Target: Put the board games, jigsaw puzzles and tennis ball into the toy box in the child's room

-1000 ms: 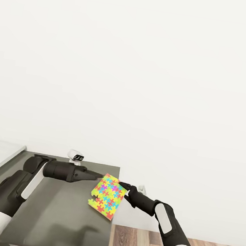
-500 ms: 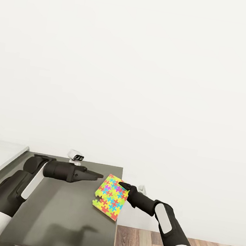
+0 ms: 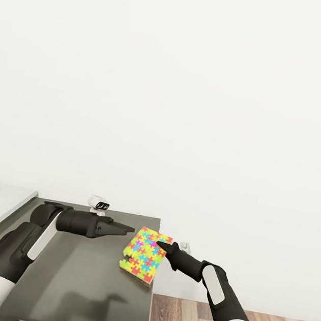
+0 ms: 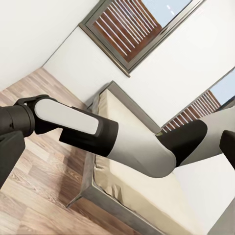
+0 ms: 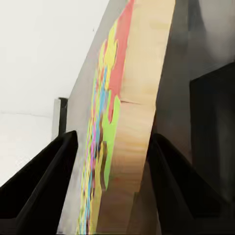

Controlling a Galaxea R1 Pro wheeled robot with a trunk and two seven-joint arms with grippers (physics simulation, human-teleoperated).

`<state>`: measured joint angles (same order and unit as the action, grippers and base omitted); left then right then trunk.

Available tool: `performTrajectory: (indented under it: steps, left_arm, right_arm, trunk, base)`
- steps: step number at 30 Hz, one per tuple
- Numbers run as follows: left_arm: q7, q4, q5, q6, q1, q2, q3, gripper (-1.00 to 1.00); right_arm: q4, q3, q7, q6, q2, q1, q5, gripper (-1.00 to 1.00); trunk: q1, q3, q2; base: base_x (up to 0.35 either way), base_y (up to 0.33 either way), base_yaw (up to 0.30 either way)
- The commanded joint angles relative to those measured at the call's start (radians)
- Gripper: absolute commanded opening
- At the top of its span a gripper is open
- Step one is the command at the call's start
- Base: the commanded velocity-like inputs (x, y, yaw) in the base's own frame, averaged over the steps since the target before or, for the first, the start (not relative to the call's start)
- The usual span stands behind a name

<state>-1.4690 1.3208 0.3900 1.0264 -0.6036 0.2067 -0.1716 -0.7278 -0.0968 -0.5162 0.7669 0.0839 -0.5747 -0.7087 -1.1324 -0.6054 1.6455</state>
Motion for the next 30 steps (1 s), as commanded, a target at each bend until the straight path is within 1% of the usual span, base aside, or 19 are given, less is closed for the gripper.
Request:
performTrajectory:
  steps: [1,5,10,23,30]
  left_arm:
    - [-0.002,0.0,0.003,0.011,-0.001,0.001,-0.001,1.0]
    - [-0.005,0.0,0.005,0.013,0.005,0.002,0.008,1.0]
    - [-0.005,0.0,0.006,0.015,0.007,0.001,0.014,1.0]
    - [-0.005,0.0,0.002,0.016,0.007,-0.001,0.015,1.0]
    - [-0.005,0.0,0.0,0.017,0.007,-0.001,0.015,1.0]
  right_arm:
    - [0.001,-0.004,-0.001,0.003,0.001,-0.001,0.015,-1.0]
    - [0.001,-0.005,-0.004,0.003,0.001,-0.001,0.015,-1.0]
    - [0.001,-0.005,-0.022,0.003,0.002,-0.001,0.016,-1.0]
    - [0.0,-0.006,-0.029,0.002,0.001,0.001,0.015,-1.0]
    - [-0.001,-0.011,-0.054,0.001,0.0,0.001,0.014,-1.0]
  trunk:
    - [0.0,-0.001,0.001]
    - [0.0,-0.001,0.001]
    - [0.019,0.015,-0.034]
    - [0.069,0.055,-0.125]
    - [0.096,0.077,-0.174]
  base:
    - [0.0,0.0,0.0]
    - [0.0,0.0,0.0]
    - [0.0,0.0,0.0]
    - [0.0,0.0,0.0]
    - [0.0,0.0,0.0]
